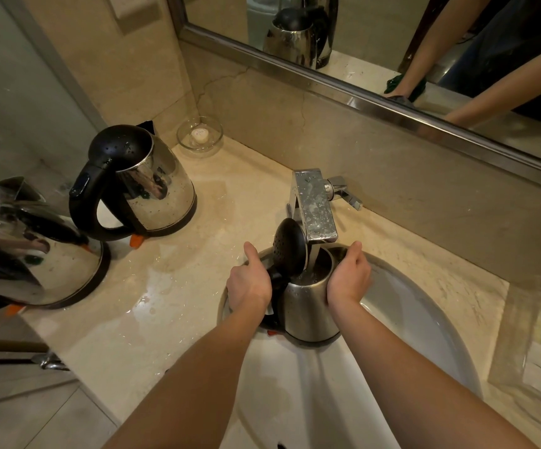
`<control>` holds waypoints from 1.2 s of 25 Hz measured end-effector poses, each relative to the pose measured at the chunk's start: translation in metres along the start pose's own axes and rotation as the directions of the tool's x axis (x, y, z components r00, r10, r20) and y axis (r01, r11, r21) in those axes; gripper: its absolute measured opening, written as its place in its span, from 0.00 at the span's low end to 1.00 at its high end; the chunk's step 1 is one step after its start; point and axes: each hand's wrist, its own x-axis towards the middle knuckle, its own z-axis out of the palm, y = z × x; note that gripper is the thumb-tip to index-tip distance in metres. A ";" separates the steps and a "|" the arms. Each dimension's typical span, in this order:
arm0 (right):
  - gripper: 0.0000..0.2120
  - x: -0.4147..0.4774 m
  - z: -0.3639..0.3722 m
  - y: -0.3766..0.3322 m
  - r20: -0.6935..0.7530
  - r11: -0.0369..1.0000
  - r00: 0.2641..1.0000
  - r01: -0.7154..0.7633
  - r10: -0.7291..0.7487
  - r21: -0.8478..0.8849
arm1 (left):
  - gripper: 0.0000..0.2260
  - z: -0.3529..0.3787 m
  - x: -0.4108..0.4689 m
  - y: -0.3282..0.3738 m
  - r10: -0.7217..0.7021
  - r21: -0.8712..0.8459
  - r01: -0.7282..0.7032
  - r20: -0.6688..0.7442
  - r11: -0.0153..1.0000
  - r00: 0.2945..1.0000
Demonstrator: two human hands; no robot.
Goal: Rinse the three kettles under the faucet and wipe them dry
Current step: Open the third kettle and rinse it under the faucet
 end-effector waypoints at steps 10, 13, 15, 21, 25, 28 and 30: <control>0.23 0.001 0.000 0.000 -0.002 1.000 1.000 0.001 -0.001 -0.014 | 0.32 -0.001 -0.001 0.001 0.016 -0.003 -0.016 -0.002 1.000 1.000; 0.23 0.001 0.000 0.001 -0.002 1.000 1.000 -0.002 0.002 -0.013 | 0.32 -0.002 -0.003 0.002 0.022 0.004 -0.022 0.000 1.000 1.000; 0.23 0.001 0.001 0.001 -0.003 1.000 1.000 -0.002 0.002 -0.007 | 0.32 -0.002 -0.003 0.002 0.022 0.001 -0.022 -0.005 1.000 1.000; 0.23 0.001 0.001 0.000 -0.009 1.000 1.000 -0.004 0.004 -0.006 | 0.32 -0.001 0.001 0.001 0.003 0.007 -0.003 -0.007 1.000 1.000; 0.23 0.001 0.000 0.000 -0.004 1.000 1.000 0.001 -0.001 -0.017 | 0.31 -0.001 -0.001 0.002 0.010 -0.010 -0.010 -0.004 1.000 1.000; 0.22 0.002 0.001 0.000 -0.005 1.000 1.000 -0.003 0.003 -0.013 | 0.31 -0.001 -0.001 0.002 0.015 -0.007 -0.015 -0.005 1.000 1.000; 0.22 0.002 0.001 0.001 -0.003 1.000 1.000 -0.006 0.006 -0.012 | 0.32 -0.001 0.000 0.001 0.014 -0.004 -0.014 -0.001 1.000 1.000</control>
